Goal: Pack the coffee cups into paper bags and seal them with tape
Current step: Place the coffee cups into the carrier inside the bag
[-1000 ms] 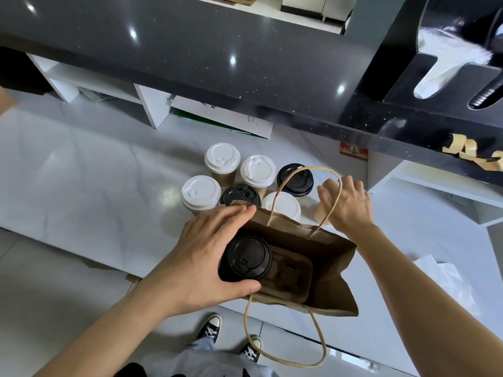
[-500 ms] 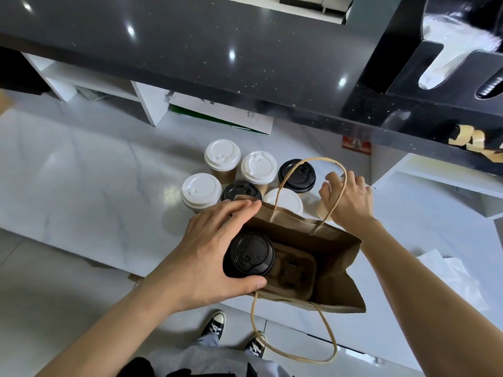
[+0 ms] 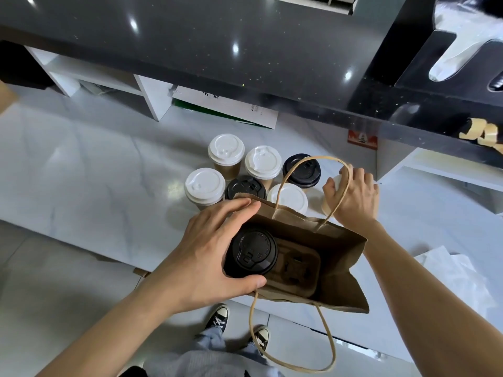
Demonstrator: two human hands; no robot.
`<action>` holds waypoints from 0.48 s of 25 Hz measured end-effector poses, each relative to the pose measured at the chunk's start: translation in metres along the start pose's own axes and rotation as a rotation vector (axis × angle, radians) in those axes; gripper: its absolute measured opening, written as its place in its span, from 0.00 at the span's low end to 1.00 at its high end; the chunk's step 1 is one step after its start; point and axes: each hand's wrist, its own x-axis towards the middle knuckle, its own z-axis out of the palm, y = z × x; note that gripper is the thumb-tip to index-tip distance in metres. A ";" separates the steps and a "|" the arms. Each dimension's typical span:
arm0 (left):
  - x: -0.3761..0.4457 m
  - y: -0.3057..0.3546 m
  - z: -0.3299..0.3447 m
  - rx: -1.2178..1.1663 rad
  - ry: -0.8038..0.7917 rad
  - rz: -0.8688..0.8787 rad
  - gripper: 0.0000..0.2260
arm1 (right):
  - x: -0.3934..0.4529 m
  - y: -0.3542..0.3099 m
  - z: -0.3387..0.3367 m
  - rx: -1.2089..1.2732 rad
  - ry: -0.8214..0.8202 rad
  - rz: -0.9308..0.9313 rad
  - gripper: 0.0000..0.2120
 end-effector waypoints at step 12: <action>0.001 -0.002 0.002 0.016 -0.002 0.011 0.46 | 0.003 0.006 -0.019 0.219 -0.057 0.035 0.34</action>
